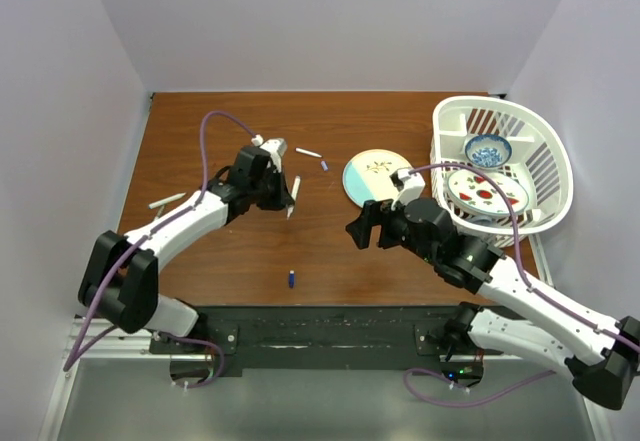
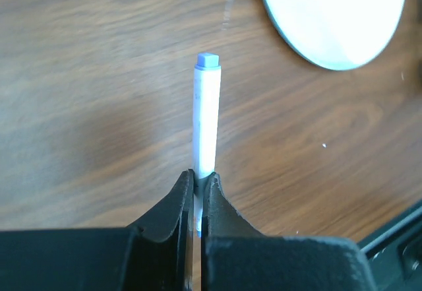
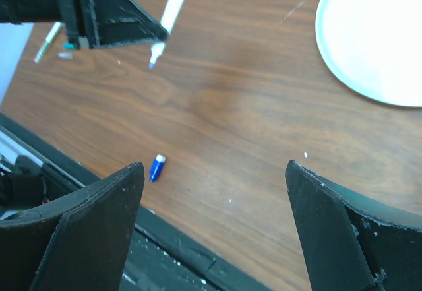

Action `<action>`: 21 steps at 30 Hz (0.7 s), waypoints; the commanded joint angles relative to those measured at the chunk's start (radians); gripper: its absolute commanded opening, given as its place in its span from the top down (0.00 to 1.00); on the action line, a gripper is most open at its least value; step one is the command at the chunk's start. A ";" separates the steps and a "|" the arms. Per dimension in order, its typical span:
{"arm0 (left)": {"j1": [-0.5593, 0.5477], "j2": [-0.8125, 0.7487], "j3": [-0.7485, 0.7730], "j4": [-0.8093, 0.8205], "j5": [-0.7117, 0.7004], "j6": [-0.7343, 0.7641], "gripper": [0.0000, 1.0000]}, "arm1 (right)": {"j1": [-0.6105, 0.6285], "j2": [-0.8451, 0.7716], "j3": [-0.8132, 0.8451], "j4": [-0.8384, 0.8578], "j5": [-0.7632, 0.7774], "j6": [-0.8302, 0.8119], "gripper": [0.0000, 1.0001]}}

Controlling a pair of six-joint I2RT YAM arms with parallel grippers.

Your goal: Insert the pens into the pen caps

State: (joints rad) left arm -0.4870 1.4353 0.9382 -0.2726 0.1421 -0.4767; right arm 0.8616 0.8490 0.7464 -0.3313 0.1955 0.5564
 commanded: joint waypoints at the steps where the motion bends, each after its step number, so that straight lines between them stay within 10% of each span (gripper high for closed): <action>1: -0.022 0.077 0.097 -0.109 0.123 0.218 1.00 | -0.004 -0.070 -0.044 0.074 0.025 -0.023 0.08; 8: -0.079 0.244 0.341 -0.399 0.220 0.603 1.00 | -0.004 -0.166 -0.143 0.158 0.059 -0.206 0.07; 13: -0.102 0.075 0.269 -0.361 0.417 0.856 1.00 | -0.004 -0.177 -0.162 0.224 0.028 -0.431 0.08; 21: -0.104 0.027 0.326 -0.445 0.651 0.830 1.00 | 0.001 -0.120 -0.206 0.365 -0.120 -0.811 0.27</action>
State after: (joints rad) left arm -0.5880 1.4532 1.2179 -0.6796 0.6399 0.3492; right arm 0.8570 0.6937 0.5594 -0.0975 0.1516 0.0269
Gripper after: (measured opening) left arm 0.057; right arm 0.763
